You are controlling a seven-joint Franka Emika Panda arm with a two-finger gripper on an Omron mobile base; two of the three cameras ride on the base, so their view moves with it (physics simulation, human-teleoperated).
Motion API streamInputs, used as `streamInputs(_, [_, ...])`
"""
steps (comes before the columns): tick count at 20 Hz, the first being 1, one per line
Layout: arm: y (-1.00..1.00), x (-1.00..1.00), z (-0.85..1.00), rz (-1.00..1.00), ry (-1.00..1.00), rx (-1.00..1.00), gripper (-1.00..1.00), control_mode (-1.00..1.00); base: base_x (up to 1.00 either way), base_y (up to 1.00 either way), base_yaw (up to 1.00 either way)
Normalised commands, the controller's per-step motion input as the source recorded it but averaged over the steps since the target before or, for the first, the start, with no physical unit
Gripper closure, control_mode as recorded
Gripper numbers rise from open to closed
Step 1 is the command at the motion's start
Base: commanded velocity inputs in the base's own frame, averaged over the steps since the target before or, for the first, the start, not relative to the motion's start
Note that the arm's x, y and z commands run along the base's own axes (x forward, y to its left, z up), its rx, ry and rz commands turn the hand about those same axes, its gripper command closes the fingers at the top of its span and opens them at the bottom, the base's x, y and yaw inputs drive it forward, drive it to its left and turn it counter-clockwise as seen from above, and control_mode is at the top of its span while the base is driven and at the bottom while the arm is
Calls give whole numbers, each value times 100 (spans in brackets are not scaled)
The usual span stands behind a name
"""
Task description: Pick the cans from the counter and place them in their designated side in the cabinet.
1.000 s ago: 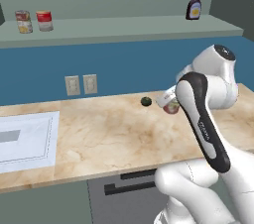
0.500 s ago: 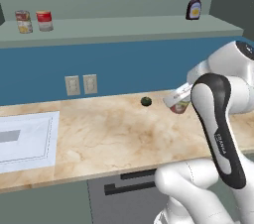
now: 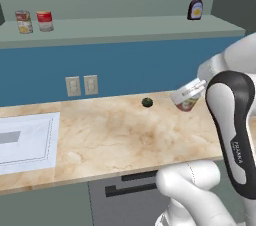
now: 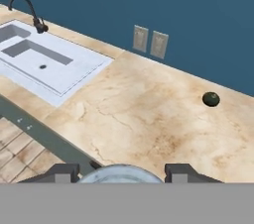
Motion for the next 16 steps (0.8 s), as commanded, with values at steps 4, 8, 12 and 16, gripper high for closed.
streamInputs(4, [11,-22,29,0,-2,2,100,-100,0,0,0])
streamInputs(8, [12,-26,29,1,-3,3,100,-100,0,0,0])
streamInputs(12, [12,-21,26,1,-2,3,100,-100,0,0,0])
streamInputs(16, [12,-20,22,1,-3,3,100,-100,0,0,0])
